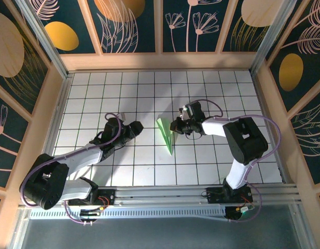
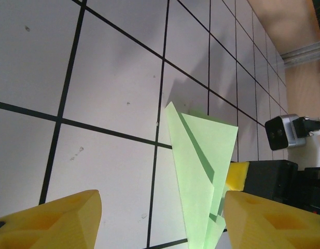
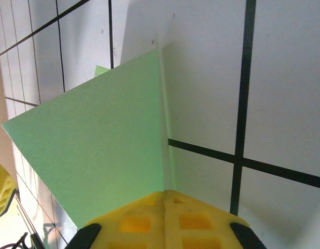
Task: Fold a paper plane with a square sheet of paper (fold left side to right side)
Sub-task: Place the paper plane at the center of the table, then pick up the paper plane at the center of the table.
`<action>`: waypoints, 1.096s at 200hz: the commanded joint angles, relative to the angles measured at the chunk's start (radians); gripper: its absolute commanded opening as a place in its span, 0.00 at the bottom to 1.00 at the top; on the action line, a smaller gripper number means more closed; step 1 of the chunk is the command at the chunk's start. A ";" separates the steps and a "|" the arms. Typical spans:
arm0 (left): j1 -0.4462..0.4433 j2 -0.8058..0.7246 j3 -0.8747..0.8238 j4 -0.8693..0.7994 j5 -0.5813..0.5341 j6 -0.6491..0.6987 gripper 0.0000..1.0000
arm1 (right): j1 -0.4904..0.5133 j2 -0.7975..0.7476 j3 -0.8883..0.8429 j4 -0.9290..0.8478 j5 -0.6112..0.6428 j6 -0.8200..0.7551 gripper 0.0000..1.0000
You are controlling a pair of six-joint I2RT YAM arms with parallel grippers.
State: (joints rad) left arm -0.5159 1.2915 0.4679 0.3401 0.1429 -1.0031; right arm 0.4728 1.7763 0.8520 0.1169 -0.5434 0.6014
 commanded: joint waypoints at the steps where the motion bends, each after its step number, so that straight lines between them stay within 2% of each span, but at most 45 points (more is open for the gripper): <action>1: 0.006 0.006 0.031 0.009 0.011 0.011 0.64 | 0.003 -0.037 0.008 -0.038 0.023 -0.033 0.15; 31: 0.005 -0.007 0.030 -0.002 -0.009 0.021 0.67 | 0.006 -0.064 0.017 -0.068 0.051 -0.049 0.27; 74: 0.005 -0.049 0.036 -0.046 -0.055 0.040 0.68 | 0.016 -0.125 0.075 -0.242 0.207 -0.138 0.45; 99: 0.006 -0.098 0.025 -0.070 -0.107 0.051 0.71 | 0.061 -0.169 0.130 -0.381 0.270 -0.242 0.52; 137: 0.005 -0.187 -0.001 -0.110 -0.201 0.081 0.75 | 0.164 -0.131 0.222 -0.558 0.308 -0.307 0.53; 219: 0.007 -0.277 -0.038 -0.171 -0.269 0.089 0.77 | 0.222 -0.035 0.275 -0.592 0.316 -0.290 0.52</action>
State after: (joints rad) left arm -0.5159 1.0306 0.4473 0.2035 -0.0933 -0.9348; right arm 0.6830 1.7184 1.0935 -0.4297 -0.2504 0.3229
